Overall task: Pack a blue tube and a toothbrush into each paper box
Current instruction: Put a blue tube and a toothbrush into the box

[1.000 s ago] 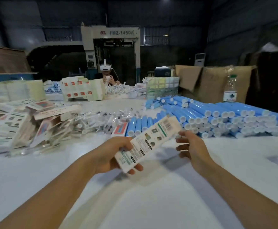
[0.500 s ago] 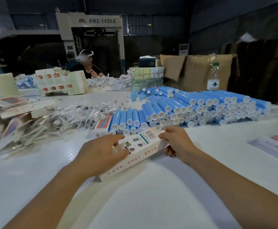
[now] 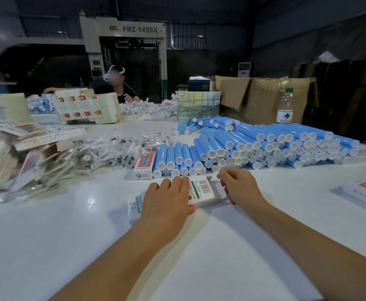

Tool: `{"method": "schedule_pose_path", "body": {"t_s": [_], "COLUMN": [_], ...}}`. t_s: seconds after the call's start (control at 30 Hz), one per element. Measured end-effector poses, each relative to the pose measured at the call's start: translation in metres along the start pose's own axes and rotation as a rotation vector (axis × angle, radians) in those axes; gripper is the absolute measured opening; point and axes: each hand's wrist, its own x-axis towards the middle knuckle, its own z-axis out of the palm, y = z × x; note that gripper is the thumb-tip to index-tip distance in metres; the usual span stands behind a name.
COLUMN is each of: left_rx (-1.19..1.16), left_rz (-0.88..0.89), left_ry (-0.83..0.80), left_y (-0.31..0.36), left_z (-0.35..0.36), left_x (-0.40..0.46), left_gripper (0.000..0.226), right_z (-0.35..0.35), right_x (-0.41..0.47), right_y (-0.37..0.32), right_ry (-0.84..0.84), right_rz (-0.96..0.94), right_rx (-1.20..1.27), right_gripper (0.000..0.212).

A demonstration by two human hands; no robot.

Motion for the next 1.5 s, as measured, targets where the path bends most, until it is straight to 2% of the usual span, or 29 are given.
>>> {"method": "schedule_pose_path", "body": {"t_s": [0.2, 0.33, 0.5, 0.7, 0.9, 1.2, 1.27, 1.33, 1.43, 1.5], "left_rx": [0.003, -0.008, -0.008, -0.061, -0.087, -0.086, -0.081, -0.071, -0.055, -0.039], "left_rz": [0.033, 0.061, 0.084, 0.063, 0.063, 0.051, 0.057, 0.064, 0.073, 0.074], "left_ry": [-0.035, -0.049, -0.051, -0.021, 0.019, 0.016, 0.011, 0.004, -0.011, -0.001], "left_y": [-0.002, -0.001, -0.002, -0.002, -0.001, 0.0, -0.001, -0.002, -0.003, -0.003], "left_z": [0.004, 0.004, 0.004, 0.007, 0.011, 0.009, 0.008, 0.008, 0.006, 0.006], "left_x": [-0.002, -0.002, -0.002, 0.001, 0.002, 0.002, 0.003, 0.003, 0.004, 0.005], "left_gripper": [0.055, 0.055, 0.054, 0.048, 0.046, 0.047, 0.048, 0.049, 0.052, 0.053], "right_z": [-0.008, -0.002, 0.015, 0.037, 0.057, 0.069, 0.066, 0.057, 0.035, 0.015], "right_x": [0.015, 0.036, 0.082, 0.127, 0.138, 0.131, 0.13, 0.129, 0.124, 0.114], "right_y": [-0.012, -0.029, -0.064, -0.077, -0.076, -0.066, -0.067, -0.072, -0.08, -0.082], "right_ry": [0.129, 0.116, 0.077, -0.073, -0.114, -0.198, -0.184, -0.157, -0.095, -0.041], "right_rz": [-0.122, -0.214, -0.361, -0.265, -0.261, -0.235, -0.202, -0.17, -0.14, -0.133], "right_rx": [-0.121, -0.266, -0.52, -1.061, -1.295, -1.234, -1.151, -1.009, -0.757, -0.569], "right_gripper": [0.025, 0.028, 0.022, 0.022, 0.007, 0.02, 0.018, 0.002, 0.054, 0.075]}}
